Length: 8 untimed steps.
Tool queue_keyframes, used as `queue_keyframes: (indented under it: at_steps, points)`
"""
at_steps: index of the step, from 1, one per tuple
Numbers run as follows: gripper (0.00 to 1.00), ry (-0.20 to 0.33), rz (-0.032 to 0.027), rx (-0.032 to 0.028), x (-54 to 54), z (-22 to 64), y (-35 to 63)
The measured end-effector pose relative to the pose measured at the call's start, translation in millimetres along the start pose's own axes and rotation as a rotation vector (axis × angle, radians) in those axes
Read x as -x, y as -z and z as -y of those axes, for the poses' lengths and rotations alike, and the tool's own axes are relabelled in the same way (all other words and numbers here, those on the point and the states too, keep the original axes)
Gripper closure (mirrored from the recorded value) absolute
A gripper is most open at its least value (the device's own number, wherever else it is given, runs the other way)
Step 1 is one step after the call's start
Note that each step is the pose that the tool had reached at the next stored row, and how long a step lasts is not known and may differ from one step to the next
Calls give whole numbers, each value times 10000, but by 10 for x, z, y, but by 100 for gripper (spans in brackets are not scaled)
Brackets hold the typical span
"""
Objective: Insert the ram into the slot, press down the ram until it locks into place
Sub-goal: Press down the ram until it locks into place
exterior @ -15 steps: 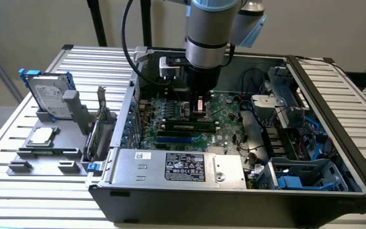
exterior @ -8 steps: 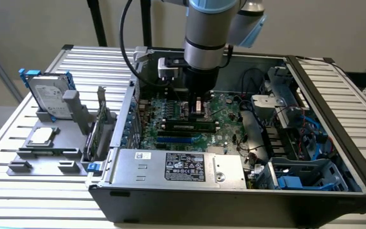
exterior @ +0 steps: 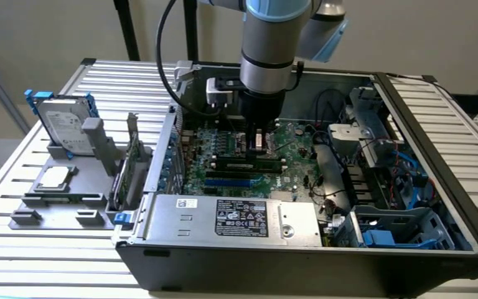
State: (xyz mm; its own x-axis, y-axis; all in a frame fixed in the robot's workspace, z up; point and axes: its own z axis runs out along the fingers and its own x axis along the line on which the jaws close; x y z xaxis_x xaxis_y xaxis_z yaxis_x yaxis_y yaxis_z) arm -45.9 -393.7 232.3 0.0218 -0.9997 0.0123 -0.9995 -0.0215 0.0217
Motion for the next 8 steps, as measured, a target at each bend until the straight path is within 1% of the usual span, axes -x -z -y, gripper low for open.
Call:
queue_keyframes:
  at_steps: [8]
  points:
    - [90, -6, -9, 5, 0, 1, -59]
